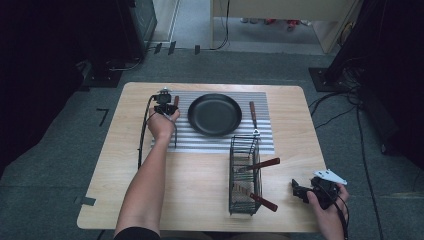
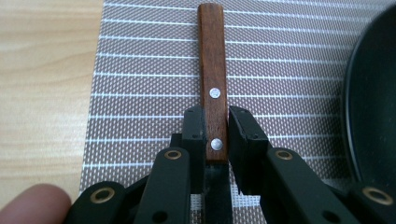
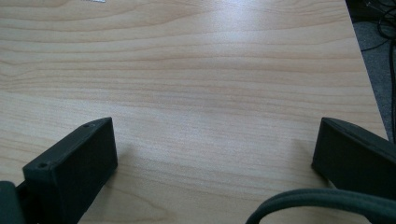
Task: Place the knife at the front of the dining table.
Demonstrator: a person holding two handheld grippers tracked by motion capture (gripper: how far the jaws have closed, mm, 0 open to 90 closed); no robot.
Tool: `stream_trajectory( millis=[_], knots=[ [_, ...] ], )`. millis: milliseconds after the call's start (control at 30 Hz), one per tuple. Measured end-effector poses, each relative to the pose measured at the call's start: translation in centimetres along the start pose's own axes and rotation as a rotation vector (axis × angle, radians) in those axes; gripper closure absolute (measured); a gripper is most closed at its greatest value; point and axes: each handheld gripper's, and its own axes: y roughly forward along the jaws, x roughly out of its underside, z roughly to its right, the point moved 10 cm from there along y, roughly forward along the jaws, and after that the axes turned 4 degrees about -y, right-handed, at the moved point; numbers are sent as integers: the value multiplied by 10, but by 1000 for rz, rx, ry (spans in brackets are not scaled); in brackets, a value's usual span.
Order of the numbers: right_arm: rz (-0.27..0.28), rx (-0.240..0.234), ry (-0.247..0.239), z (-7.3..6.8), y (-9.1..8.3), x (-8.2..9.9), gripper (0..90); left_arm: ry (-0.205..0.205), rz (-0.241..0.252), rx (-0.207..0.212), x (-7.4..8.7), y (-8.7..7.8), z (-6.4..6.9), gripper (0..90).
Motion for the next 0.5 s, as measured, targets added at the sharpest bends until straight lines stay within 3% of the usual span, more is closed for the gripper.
stream_trajectory(
  millis=[67,333,500],
  knots=[
    [0,0,0,0,0,0,0,-23,2,1,0,0,-1,782],
    [0,0,0,0,0,0,0,-51,14,12,-3,2,0,781],
    [0,0,0,0,0,0,0,-38,16,9,-2,2,0,777]
  ],
)
